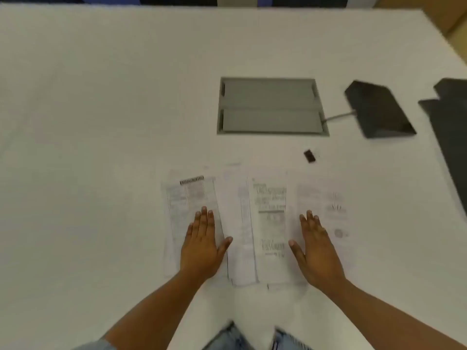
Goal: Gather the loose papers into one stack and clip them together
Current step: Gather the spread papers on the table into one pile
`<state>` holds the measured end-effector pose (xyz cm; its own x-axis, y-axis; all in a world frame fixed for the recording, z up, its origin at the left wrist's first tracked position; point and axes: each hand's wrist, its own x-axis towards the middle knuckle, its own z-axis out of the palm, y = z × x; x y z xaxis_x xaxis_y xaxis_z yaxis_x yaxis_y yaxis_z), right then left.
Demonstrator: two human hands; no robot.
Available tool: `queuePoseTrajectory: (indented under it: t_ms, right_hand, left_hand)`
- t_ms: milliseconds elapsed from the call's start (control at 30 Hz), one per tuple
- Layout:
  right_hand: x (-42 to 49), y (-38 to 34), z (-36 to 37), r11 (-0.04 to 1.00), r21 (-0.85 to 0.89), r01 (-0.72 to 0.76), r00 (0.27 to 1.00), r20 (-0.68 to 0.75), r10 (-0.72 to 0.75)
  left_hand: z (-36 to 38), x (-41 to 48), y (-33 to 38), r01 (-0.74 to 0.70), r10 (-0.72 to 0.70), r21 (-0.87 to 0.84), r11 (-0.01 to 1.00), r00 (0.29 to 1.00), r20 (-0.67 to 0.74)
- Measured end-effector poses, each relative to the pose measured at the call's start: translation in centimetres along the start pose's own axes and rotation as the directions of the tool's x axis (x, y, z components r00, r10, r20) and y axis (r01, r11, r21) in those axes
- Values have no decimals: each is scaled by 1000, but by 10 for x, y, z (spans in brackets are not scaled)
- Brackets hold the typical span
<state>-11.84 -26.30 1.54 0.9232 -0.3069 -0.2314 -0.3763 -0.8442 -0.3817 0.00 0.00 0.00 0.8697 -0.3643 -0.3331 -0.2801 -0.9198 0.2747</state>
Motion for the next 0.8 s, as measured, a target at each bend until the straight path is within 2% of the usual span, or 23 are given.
queuePoseTrajectory:
  t_ms: [300, 367, 433, 567, 667, 733, 800]
  right_hand:
    - [-12, 19, 33, 993, -122, 3, 993, 121, 12]
    - [-11, 19, 34, 991, -132, -11, 989, 143, 30]
    - [-11, 17, 31, 992, -123, -5, 986, 163, 25]
    - [-13, 12, 19, 997, -80, -12, 986, 167, 25]
    - [-20, 10, 13, 993, -100, -60, 976, 201, 79]
    - [-24, 12, 12, 990, -118, -79, 961, 254, 107]
    - [-27, 13, 12, 992, -108, -68, 954, 285, 96]
  left_hand:
    - [27, -9, -7, -6, 7, 26, 1000, 1000, -16]
    - [22, -9, 2, 40, -40, -56, 998, 999, -10]
    - [13, -13, 15, 106, -114, -209, 972, 993, -26]
    - [-5, -27, 42, 249, -300, -536, 807, 954, -9]
    - [-15, -37, 56, 336, -409, -605, 722, 913, 19]
    - [-18, -38, 66, 336, -407, -602, 724, 913, 20]
    - [-19, -38, 79, 360, -360, -650, 669, 922, 140]
